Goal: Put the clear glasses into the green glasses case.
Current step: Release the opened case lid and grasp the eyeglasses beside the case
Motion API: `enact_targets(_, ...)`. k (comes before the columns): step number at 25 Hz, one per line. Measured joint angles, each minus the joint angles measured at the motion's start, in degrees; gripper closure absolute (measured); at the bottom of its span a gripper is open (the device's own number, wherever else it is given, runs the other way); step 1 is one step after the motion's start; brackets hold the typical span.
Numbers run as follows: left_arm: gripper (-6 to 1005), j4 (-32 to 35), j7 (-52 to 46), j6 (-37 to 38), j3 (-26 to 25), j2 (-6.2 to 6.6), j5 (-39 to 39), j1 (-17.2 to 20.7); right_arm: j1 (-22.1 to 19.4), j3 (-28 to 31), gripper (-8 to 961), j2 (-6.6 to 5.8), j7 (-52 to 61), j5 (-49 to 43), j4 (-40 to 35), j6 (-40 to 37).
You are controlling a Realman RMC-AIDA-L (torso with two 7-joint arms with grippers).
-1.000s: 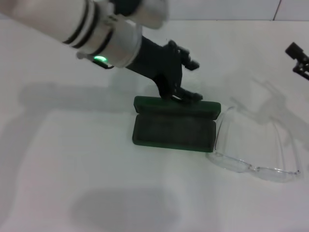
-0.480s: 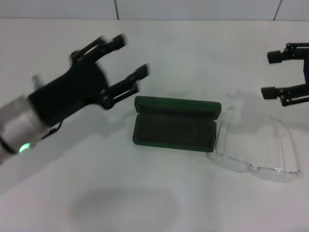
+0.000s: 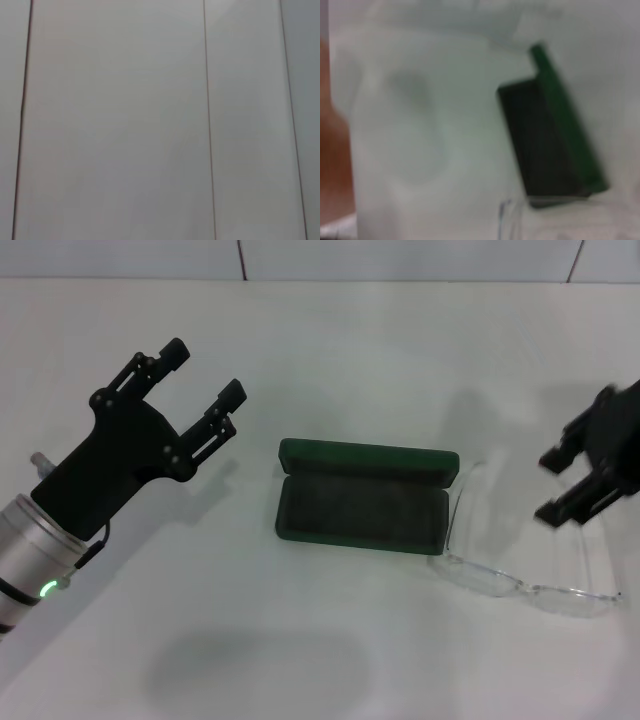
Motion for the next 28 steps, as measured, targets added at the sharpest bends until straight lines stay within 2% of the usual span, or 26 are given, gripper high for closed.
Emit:
enact_targets(1, 249, -0.1, 0.1, 0.1, -0.1, 0.01, -0.1, 0.0, 0.5, -1.6, 127, 0.70, 0.9, -1.4, 0.0, -0.1)
enact_targets(2, 250, 0.0, 0.3, 0.2, -0.2, 0.01, -0.3, 0.0, 0.6, -2.7, 167, 1.33, 1.4, -2.5, -0.1, -0.1)
enact_targets(3, 250, 0.0, 0.5, 0.2, -0.2, 0.01, -0.5, 0.0, 0.9, -4.8, 207, 2.49, 2.1, -4.2, -0.2, -0.1)
enact_targets(4, 250, -0.1, 0.8, 0.2, -0.2, 0.02, -0.8, 0.0, 0.9, -6.1, 247, 3.05, 2.5, -5.2, -0.2, 0.0)
enact_targets(6, 250, -0.5, 1.2, 0.2, -0.3, 0.03, -1.4, 0.1, 0.8, -10.0, 254, 3.65, 3.8, -6.2, 0.0, 1.1)
enact_targets(10, 251, -0.6, 1.3, 0.2, -0.3, 0.11, -1.6, 0.4, 0.2, -17.6, 270, 3.59, 7.2, -6.4, 0.6, 5.4)
enact_targets(16, 251, -1.2, 1.6, 0.1, -0.2, 0.16, -1.5, 0.6, -0.1, -23.0, 301, 3.72, 9.0, -6.5, 1.9, 8.4)
enact_targets(28, 252, -2.3, 3.1, 0.1, -0.3, 0.25, -1.6, 0.7, 1.8, -31.7, 359, 3.92, 11.7, -6.4, 4.4, 13.0)
